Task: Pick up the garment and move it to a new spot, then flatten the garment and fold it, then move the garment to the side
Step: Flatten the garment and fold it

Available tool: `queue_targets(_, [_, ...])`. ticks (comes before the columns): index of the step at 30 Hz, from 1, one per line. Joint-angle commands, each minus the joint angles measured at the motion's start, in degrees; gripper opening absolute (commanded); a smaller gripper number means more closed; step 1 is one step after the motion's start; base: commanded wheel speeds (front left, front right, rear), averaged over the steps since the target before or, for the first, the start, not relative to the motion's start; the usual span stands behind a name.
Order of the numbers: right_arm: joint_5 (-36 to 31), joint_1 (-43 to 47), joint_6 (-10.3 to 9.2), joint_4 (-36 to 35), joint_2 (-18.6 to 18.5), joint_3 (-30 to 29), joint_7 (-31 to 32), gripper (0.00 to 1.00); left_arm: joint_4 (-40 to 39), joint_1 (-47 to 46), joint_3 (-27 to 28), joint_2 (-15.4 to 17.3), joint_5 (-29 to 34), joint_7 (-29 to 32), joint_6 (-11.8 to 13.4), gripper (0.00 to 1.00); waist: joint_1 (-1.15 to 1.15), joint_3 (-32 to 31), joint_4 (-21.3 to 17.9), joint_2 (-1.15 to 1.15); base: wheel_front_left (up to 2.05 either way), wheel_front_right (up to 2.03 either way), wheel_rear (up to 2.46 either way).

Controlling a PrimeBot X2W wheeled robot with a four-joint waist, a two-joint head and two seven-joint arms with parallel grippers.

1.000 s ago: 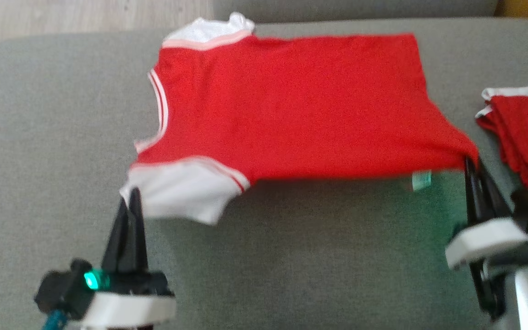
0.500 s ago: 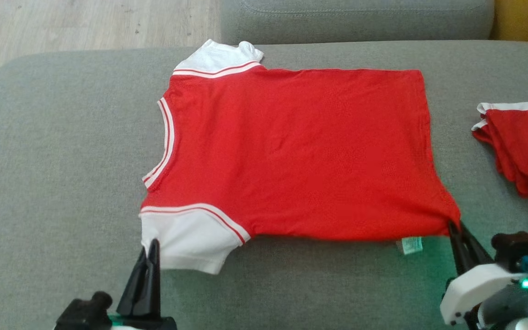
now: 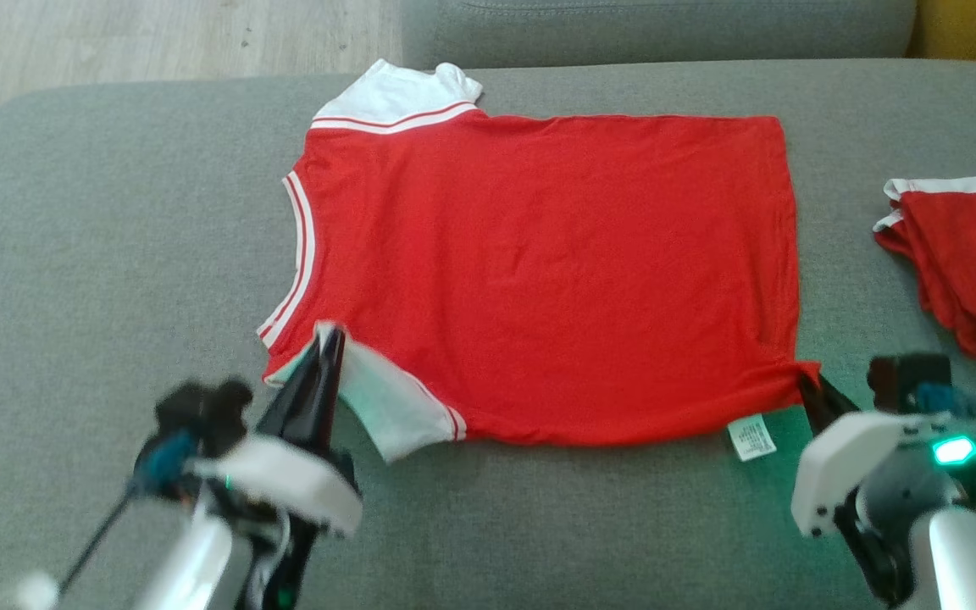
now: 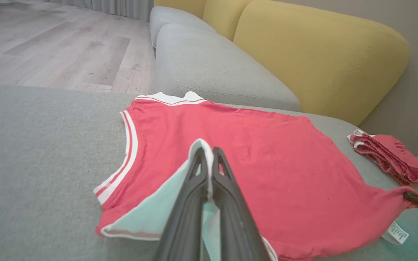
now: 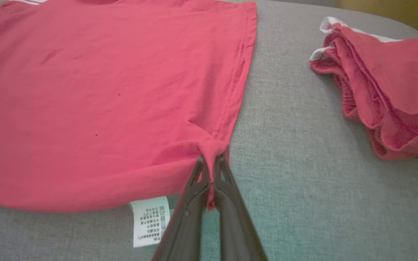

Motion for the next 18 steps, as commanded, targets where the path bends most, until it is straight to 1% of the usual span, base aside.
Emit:
queue_targets(1, [0.05,-3.26,-0.04,-1.43,-0.38,1.46,0.95,0.00,0.04,-5.00,2.00,0.69,-0.03,0.50,-0.52,0.00,0.00,0.13,-0.11,0.00,0.00,0.00,0.00])
queue_targets(4, [0.09,-6.44,-0.04,0.35,-0.38,1.01,2.47,0.00,5.46,-10.99,2.27,-0.15,-0.31,1.06,-1.45,0.00,0.00,0.37,-0.50,0.00,0.00,0.00,0.00])
queue_targets(7, [0.86,-9.69,-0.04,2.98,-0.38,0.32,2.63,0.00,10.66,-16.02,2.56,-1.21,-0.52,0.58,-2.19,0.00,0.00,0.83,-1.02,0.00,0.00,0.00,0.00])
queue_targets(8, [0.86,-9.69,-0.04,2.98,-0.38,0.32,2.63,0.00,10.66,-16.02,2.56,-1.21,-0.52,0.58,-2.19,0.00,0.00,0.83,-1.02,0.00,0.00,0.00,0.00])
queue_targets(15, [1.38,-17.12,-0.04,10.49,-0.38,0.29,1.97,0.00,20.92,-24.07,3.09,-2.02,0.20,-2.25,-3.30,0.00,0.00,3.05,-2.30,0.00,0.00,0.00,0.00])
queue_targets(18, [1.00,-20.86,-0.04,14.30,-0.38,-0.78,-0.08,0.00,24.87,-27.04,3.41,-2.39,0.61,-4.41,-3.39,0.00,0.00,4.61,-2.69,0.00,0.00,0.00,0.00])
